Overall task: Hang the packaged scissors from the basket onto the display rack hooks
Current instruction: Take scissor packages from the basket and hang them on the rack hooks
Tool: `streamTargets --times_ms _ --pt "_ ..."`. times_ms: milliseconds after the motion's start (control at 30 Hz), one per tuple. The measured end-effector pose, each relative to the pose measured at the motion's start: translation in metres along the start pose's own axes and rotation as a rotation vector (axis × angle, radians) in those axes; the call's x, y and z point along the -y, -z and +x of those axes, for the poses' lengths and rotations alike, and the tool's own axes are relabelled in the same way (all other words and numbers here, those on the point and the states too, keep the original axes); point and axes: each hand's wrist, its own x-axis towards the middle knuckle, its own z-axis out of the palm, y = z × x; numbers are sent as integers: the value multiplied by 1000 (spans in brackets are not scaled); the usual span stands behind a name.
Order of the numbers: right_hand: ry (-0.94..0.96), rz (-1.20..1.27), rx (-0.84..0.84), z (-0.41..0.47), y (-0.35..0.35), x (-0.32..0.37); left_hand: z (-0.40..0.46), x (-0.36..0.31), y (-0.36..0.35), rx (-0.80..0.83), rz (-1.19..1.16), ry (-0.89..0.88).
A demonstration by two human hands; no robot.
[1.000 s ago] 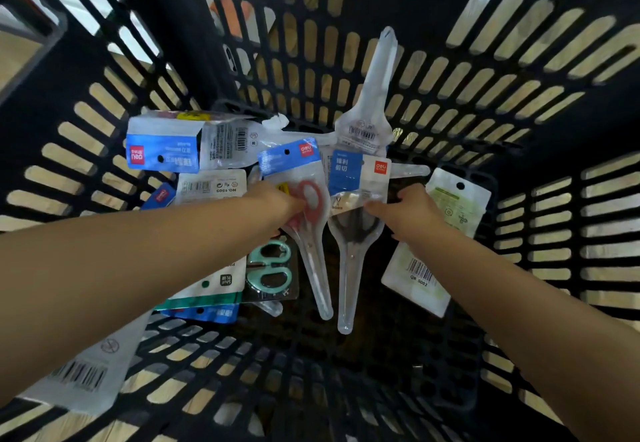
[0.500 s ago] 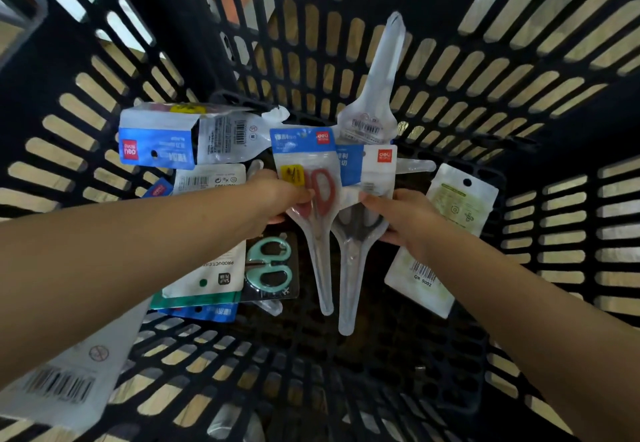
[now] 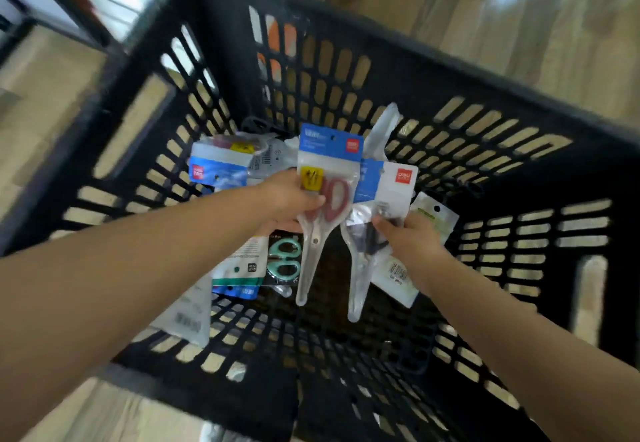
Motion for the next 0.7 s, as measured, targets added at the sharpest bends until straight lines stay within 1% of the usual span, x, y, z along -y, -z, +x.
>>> streamTargets --times_ms 100,200,267,367,467,567,700 --pt "53 -21 -2 -54 21 57 -67 -33 13 8 -58 -48" --pt "133 -33 55 -111 46 136 -143 -83 29 -10 -178 -74" --pt "200 -51 84 -149 61 195 -199 -124 43 -72 -283 -121" --pt "291 -32 103 -219 77 287 -295 -186 65 -171 -393 -245" --pt "390 -10 208 -308 89 387 -404 -248 88 -250 -466 -347" --pt "527 25 320 -400 96 477 -517 -303 109 -312 -516 -487" --pt "688 101 463 -513 92 558 -655 -347 129 -523 -546 -687"
